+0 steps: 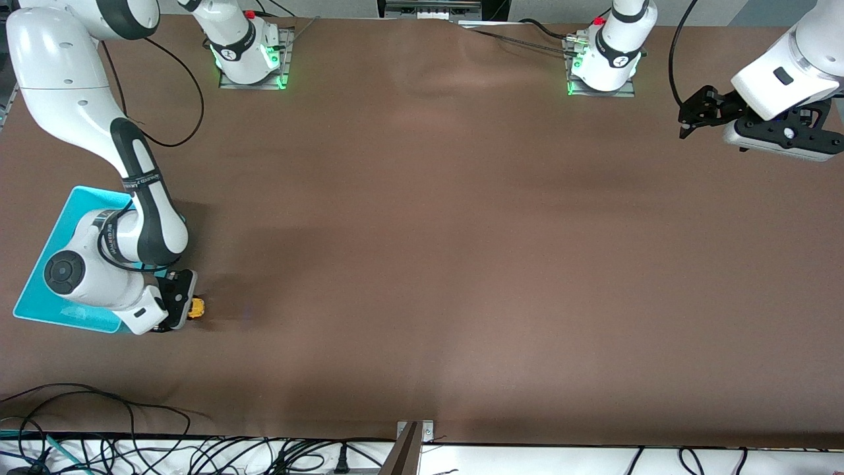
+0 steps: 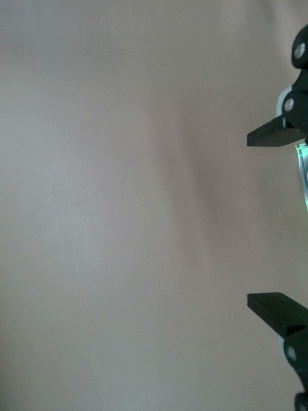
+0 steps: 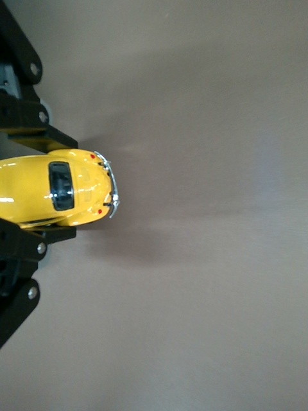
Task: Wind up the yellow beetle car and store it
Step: 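Lift the car with the right gripper over the blue box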
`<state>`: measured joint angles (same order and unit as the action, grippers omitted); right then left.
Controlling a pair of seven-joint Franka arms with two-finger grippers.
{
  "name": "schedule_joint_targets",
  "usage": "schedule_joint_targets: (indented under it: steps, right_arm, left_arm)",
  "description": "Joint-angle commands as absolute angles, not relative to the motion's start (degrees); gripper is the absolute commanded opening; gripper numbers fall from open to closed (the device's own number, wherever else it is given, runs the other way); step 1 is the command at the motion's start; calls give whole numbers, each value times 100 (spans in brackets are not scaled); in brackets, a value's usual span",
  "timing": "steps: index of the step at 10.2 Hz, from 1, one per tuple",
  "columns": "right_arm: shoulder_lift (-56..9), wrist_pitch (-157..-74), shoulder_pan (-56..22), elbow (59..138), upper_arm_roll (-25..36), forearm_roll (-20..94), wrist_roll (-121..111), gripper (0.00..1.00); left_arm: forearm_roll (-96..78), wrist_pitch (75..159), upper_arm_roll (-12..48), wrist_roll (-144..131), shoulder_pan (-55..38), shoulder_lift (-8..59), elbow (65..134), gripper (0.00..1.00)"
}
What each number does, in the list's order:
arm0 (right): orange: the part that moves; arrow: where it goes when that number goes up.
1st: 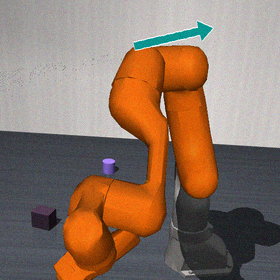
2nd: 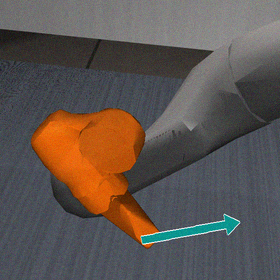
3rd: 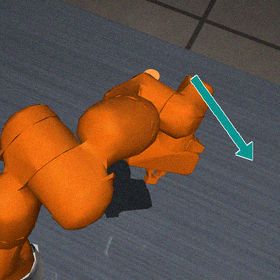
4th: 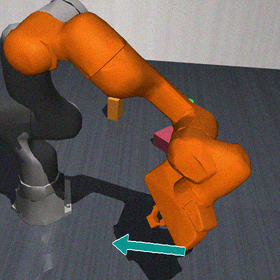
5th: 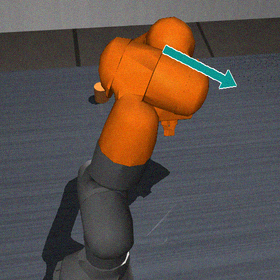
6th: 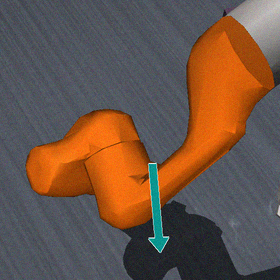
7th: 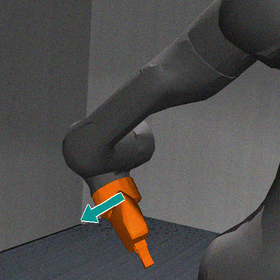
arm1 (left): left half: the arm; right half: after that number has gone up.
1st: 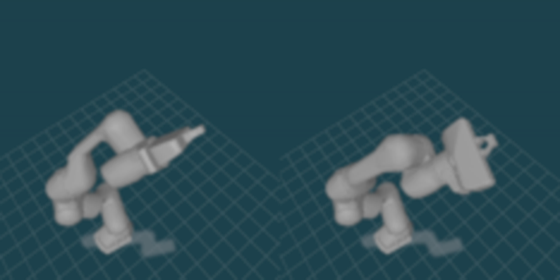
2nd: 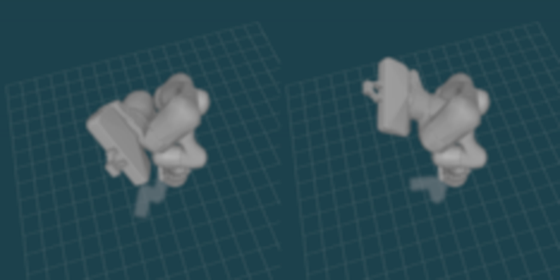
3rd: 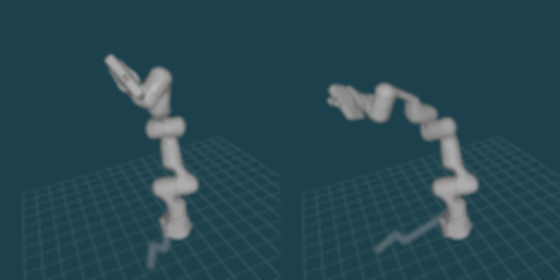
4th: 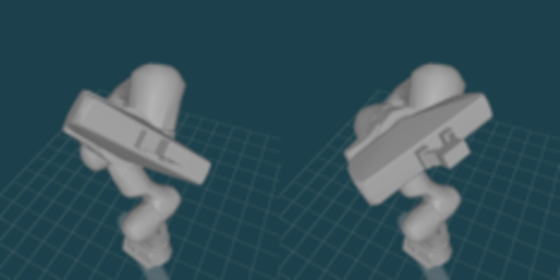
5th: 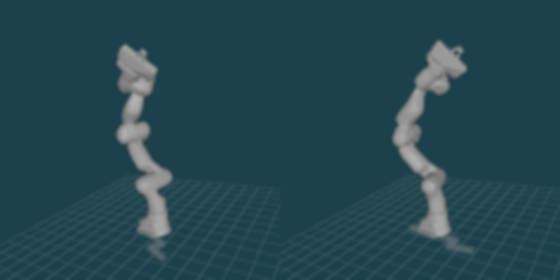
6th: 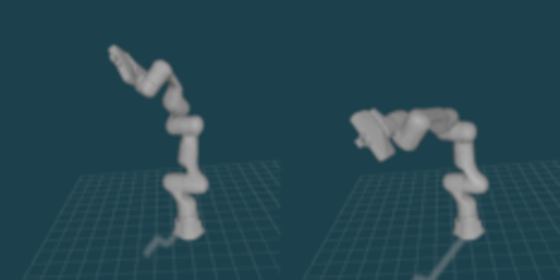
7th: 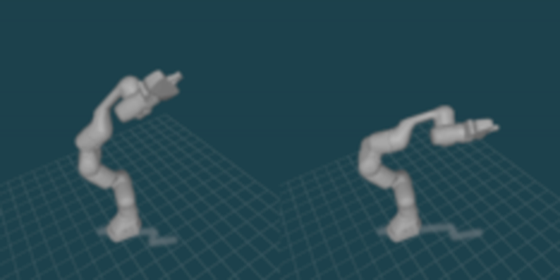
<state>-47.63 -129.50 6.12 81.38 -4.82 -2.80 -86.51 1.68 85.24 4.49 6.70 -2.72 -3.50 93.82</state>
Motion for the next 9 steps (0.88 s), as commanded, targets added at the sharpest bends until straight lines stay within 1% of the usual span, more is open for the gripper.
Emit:
schedule_joint_targets:
  steps: [1,4,6,9]
  right_arm:
    - [-4843,-12054,466,7359,-510,-325,-8631,0]
    - [-4825,-10744,422,6472,-607,-334,-8544,0]
    - [-4808,-10198,431,6250,-519,-369,-8490,0]
    - [-4746,-9538,492,6161,-71,-352,-8534,0]
  left_arm:
    - [246,8561,422,659,-334,-466,9448,100]
    - [246,8543,422,642,-334,-475,9448,100]
    - [237,8543,431,624,-334,-483,9439,100]
    - [246,8543,422,589,-334,-527,9439,100]
